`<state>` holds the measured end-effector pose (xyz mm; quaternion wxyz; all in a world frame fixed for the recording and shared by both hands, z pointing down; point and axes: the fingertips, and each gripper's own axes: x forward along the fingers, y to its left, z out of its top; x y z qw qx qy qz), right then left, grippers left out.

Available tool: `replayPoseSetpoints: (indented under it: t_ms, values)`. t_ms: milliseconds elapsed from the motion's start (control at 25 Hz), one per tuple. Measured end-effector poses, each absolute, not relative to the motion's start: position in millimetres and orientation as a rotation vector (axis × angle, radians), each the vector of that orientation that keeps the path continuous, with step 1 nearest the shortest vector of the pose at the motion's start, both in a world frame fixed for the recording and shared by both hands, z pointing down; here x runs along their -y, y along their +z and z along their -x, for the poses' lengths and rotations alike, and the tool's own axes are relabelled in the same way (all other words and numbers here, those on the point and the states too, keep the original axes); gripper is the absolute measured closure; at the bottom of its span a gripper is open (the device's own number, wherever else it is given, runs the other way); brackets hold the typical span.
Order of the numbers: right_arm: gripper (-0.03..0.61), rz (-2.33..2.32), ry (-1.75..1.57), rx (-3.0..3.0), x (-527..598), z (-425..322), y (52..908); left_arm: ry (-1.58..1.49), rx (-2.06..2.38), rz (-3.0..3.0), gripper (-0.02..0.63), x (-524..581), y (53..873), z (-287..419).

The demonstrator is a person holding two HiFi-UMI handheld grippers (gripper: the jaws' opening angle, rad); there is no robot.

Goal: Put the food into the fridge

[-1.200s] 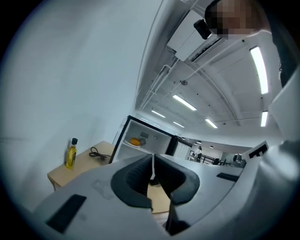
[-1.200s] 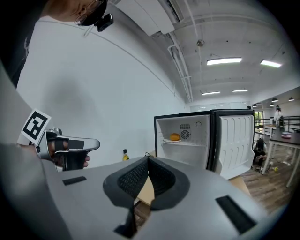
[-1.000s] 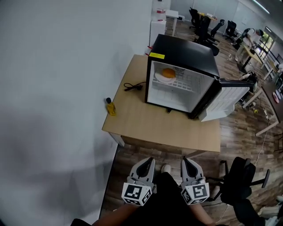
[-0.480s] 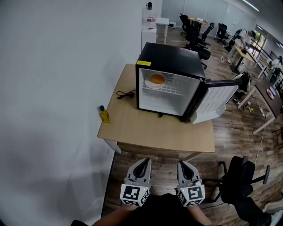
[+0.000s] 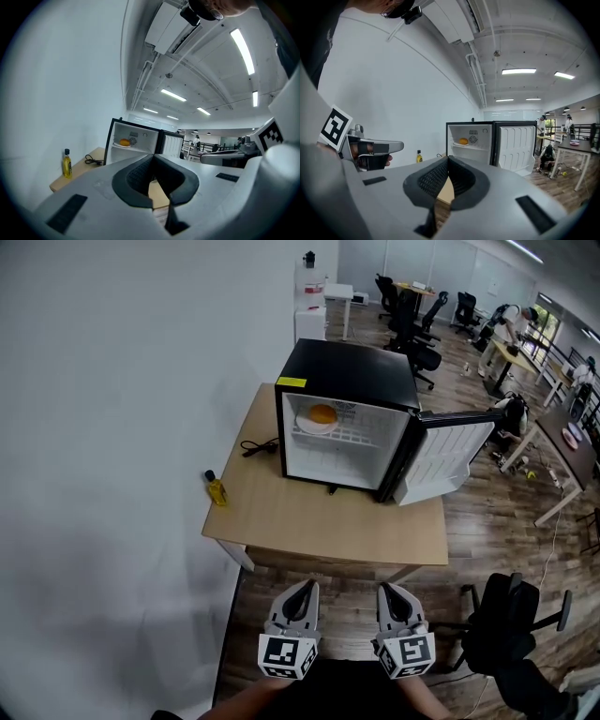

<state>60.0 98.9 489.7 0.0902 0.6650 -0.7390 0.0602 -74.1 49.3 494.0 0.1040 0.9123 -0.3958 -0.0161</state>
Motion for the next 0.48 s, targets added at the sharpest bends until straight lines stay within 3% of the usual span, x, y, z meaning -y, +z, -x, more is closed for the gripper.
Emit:
replayPoseSetpoints:
  t_ms: [480]
  values:
    - [0.518, -1.964, 0.212, 2.219, -114.4, -67.5, 495.0, 0.0, 1.23, -2.652, 0.598, -65.4, 498.7, 75.9]
